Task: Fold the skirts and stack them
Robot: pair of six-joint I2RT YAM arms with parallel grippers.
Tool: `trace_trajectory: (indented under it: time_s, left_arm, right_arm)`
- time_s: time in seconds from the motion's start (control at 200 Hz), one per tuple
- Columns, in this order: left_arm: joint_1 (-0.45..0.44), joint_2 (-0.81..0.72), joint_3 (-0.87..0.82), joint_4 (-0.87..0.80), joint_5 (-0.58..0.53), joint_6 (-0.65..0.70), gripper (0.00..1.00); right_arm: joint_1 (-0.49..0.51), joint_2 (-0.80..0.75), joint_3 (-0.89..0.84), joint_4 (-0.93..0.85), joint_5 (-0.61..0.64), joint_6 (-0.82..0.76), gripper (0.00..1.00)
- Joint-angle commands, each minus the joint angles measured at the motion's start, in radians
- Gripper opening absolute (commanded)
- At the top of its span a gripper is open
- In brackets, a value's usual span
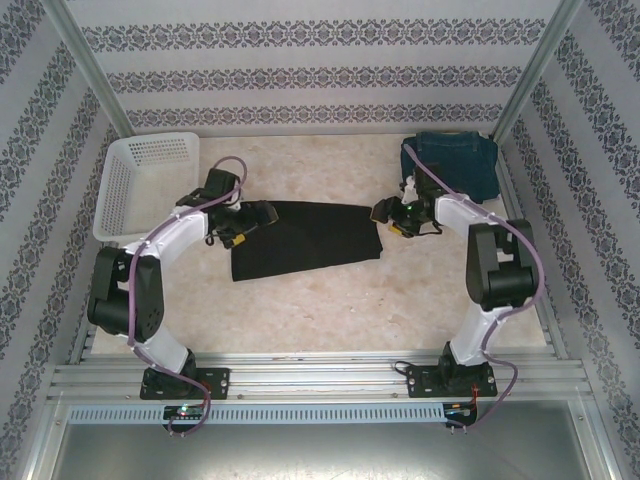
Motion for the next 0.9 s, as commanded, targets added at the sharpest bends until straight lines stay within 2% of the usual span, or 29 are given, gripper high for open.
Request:
trace_trajectory:
  time_s: [0.0, 0.095, 0.25, 0.385, 0.609, 0.684, 0.809, 0.894]
  left_arm:
    - [0.032, 0.096, 0.028, -0.084, -0.018, 0.106, 1.00]
    - [0.032, 0.158, 0.046, -0.092, 0.029, 0.124, 1.00]
    - [0.032, 0.187, 0.005, -0.071, 0.012, 0.105, 1.00]
    - [0.032, 0.196, -0.028, -0.054, 0.011, 0.091, 1.00]
    - [0.032, 0.196, -0.055, -0.048, 0.010, 0.084, 1.00]
    - [0.033, 0.192, -0.055, -0.055, 0.002, 0.092, 1.00]
    - [0.033, 0.182, -0.050, -0.074, -0.023, 0.105, 1.00]
    - [0.033, 0.177, -0.048, -0.080, -0.019, 0.110, 1.00]
  right_arm:
    - [0.004, 0.067, 0.065, -0.098, -0.083, -0.114, 0.62]
    - [0.003, 0.103, 0.084, -0.113, -0.081, -0.121, 0.62]
    - [0.008, 0.131, 0.062, -0.094, -0.132, -0.106, 0.62]
    - [0.030, 0.145, 0.027, -0.036, -0.240, -0.070, 0.59]
    - [0.064, 0.181, -0.007, 0.110, -0.293, 0.050, 0.54]
    - [0.063, 0.184, 0.000, 0.112, -0.234, 0.079, 0.44]
    - [0.051, 0.156, 0.003, 0.097, -0.151, 0.106, 0.17]
    - [0.066, 0.110, 0.042, -0.009, -0.059, 0.072, 0.09]
